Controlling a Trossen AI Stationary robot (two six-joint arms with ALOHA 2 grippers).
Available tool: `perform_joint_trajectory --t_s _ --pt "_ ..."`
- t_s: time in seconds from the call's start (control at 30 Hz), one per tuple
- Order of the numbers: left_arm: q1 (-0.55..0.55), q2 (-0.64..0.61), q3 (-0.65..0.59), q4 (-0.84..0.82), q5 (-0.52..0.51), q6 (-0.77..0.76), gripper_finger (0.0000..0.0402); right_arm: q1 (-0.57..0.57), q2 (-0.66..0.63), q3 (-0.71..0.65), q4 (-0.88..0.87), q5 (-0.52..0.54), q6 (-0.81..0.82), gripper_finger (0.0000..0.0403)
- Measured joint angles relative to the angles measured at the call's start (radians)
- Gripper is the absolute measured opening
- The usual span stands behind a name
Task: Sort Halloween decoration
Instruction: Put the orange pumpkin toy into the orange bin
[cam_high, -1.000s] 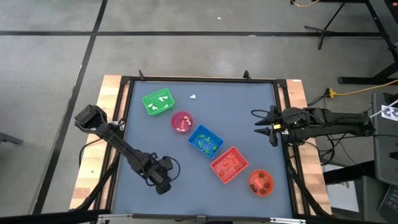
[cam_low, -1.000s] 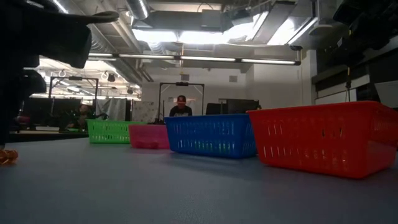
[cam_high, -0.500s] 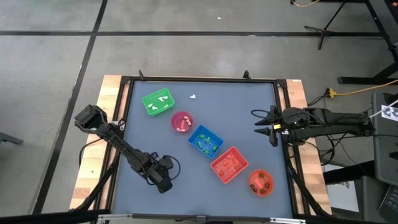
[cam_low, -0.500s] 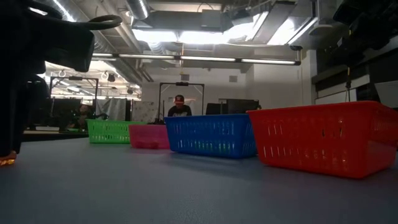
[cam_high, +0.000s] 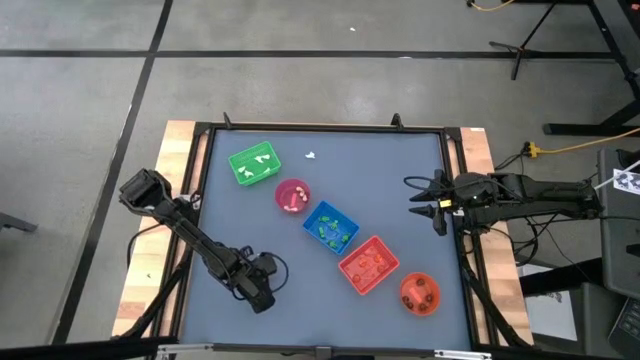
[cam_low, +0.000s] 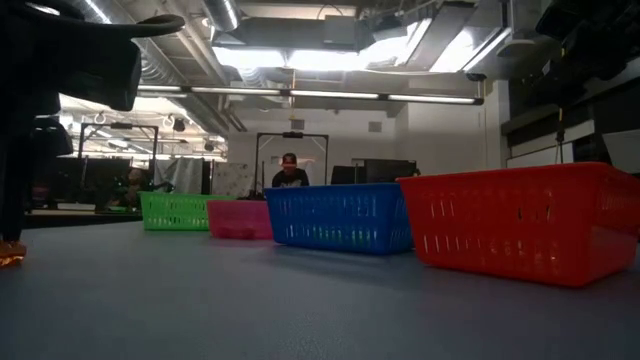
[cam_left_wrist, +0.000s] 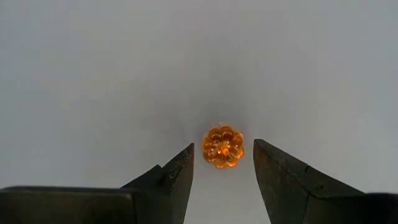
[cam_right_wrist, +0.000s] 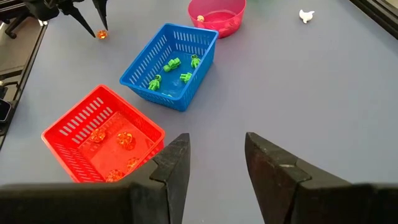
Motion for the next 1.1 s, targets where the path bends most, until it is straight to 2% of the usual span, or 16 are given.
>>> perform_joint_trajectory --t_s 0.83,1.1 --pt "0.001 0.052 0.002 0.013 0.005 -0.002 0.0150 0.000 0.000 0.000 -0.001 0.000 0.000 0.0154" --pt "0.001 0.053 0.001 0.012 0.003 -0.003 0.0125 0.000 0.000 0.000 -0.001 0.000 0.000 0.0154"
